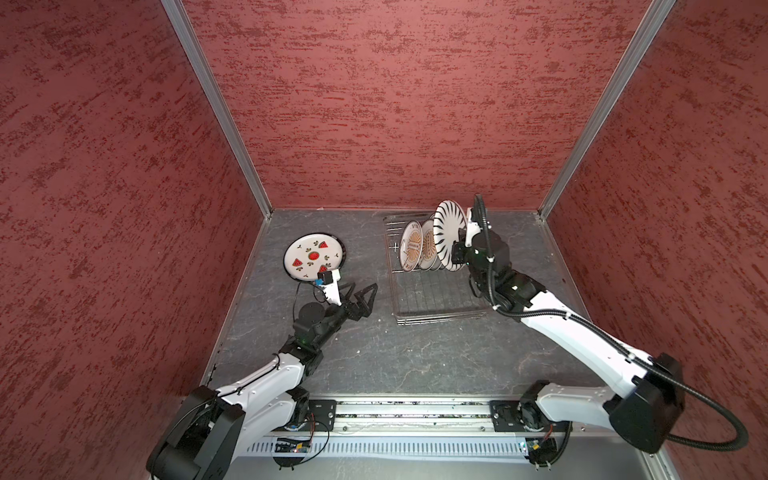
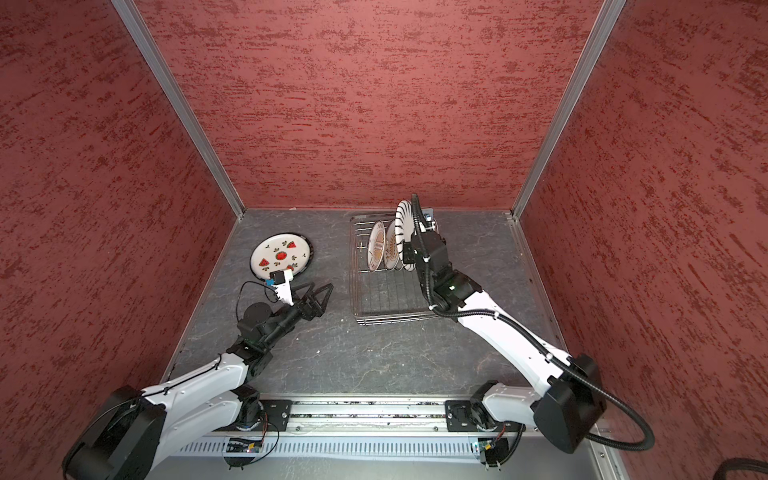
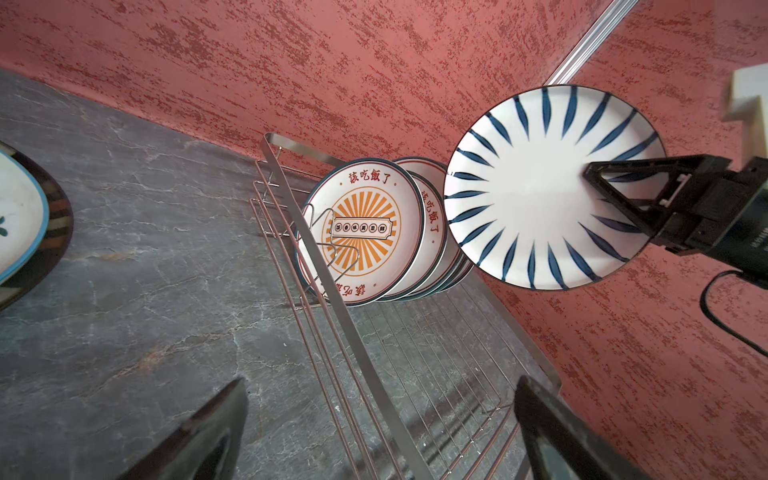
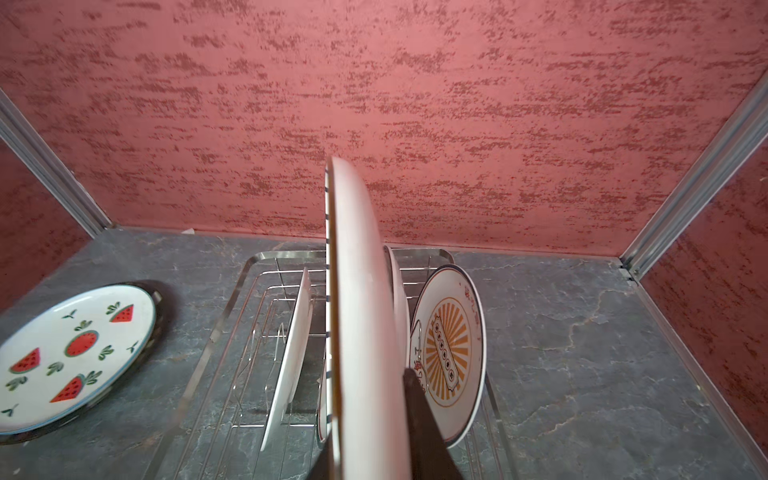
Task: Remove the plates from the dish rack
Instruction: 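Lift the blue-striped plate up out of the rack with the right gripper, then carry the blue-striped plate toward the left gripper while the left gripper reaches to its rim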
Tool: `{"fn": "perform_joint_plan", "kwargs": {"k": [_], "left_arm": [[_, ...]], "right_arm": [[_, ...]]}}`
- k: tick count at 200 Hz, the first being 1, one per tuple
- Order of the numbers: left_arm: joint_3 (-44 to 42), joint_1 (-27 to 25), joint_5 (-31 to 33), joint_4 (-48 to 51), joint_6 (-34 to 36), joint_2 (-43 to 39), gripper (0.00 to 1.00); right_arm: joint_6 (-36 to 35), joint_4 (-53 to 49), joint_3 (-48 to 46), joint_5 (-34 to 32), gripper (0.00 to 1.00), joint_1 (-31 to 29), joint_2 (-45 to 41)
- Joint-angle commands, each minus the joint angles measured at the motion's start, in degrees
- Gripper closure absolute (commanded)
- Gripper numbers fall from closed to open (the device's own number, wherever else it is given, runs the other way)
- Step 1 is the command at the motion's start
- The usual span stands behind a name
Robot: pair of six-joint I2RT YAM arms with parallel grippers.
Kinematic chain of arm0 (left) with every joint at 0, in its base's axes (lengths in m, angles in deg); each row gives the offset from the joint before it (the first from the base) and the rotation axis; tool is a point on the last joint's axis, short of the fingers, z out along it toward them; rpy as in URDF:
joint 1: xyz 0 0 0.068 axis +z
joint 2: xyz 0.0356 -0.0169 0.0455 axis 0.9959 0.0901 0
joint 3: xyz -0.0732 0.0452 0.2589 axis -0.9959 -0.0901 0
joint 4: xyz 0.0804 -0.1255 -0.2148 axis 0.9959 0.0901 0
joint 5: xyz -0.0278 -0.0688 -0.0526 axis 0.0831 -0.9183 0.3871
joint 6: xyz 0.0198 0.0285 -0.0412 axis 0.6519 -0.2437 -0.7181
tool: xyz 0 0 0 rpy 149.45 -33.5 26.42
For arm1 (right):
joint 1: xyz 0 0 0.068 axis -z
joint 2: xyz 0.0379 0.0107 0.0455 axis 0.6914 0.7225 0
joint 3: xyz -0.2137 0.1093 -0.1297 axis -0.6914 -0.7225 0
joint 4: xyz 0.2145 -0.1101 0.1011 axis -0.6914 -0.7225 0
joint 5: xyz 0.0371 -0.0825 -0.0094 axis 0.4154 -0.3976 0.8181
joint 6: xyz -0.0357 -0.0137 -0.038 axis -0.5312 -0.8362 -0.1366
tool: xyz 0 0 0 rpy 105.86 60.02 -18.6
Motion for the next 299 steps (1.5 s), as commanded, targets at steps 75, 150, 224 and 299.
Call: {"fn": "perform_joint_plan", "kwargs": {"k": [75, 150, 224, 299], "left_arm": [[6.8, -5.7, -7.6, -2.2, -1.3, 2.0, 0.01], [5.9, -6.6, -6.6, -3.5, -3.4, -0.4, 0.01], [7.0, -6.5, -5.5, -5.0, -5.9, 3.7, 0.01], [4.2, -3.8, -17.5, -20.3, -13.1, 8.1, 0.31]], "right_arm": [[9.9, 20.9, -16.2, 23.7, 0.92, 0.2, -22.1], [21.6, 43.0, -27.3, 34.7, 0.93, 0.2, -18.3], [28.1, 56.1, -30.1, 43.2, 0.94, 0.2, -10.2], [33.5, 69.1, -32.3, 49.0, 0.95, 0.5, -2.6]]}}
